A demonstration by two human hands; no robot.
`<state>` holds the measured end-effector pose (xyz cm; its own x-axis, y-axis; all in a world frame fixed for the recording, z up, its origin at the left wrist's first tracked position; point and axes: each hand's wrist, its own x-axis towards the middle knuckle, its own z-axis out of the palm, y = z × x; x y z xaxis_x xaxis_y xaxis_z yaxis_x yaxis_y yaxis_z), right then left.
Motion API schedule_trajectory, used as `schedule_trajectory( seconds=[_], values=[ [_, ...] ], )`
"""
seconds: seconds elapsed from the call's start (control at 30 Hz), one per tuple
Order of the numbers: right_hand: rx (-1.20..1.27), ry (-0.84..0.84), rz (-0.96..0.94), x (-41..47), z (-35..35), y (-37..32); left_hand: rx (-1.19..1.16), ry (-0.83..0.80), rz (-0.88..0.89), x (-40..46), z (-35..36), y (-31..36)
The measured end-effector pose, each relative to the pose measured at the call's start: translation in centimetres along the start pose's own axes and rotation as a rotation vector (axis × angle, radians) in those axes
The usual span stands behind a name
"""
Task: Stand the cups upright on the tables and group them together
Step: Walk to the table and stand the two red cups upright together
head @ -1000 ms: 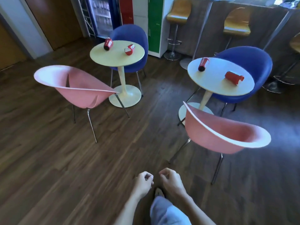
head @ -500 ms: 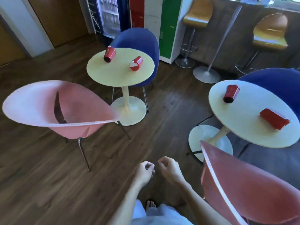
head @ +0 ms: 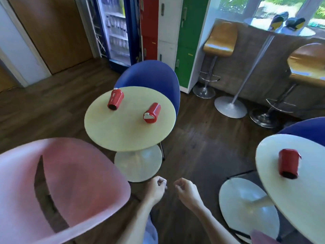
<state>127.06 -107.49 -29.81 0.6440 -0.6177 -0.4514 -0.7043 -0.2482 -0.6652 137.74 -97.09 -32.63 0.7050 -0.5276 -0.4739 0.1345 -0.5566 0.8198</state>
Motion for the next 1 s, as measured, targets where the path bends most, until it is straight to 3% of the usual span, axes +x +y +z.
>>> schedule_trajectory(
  seconds=[0.3,0.57,0.8,1.0],
  values=[
    [-0.006,0.003,-0.02,15.5,-2.5,-10.9,0.024,0.124,-0.017,15.3,-8.3,7.4],
    [0.032,0.004,-0.058,32.2,-5.9,-17.0,-0.169,0.399,-0.144,26.3,-11.6,10.0],
    [-0.157,-0.194,-0.265,45.6,-8.0,-24.6,-0.279,0.747,-0.288,33.7,-12.3,12.7],
    [-0.399,-0.392,-0.477,49.6,-8.8,-27.6,-0.141,0.985,-0.319,36.5,-14.4,14.6]
  ],
)
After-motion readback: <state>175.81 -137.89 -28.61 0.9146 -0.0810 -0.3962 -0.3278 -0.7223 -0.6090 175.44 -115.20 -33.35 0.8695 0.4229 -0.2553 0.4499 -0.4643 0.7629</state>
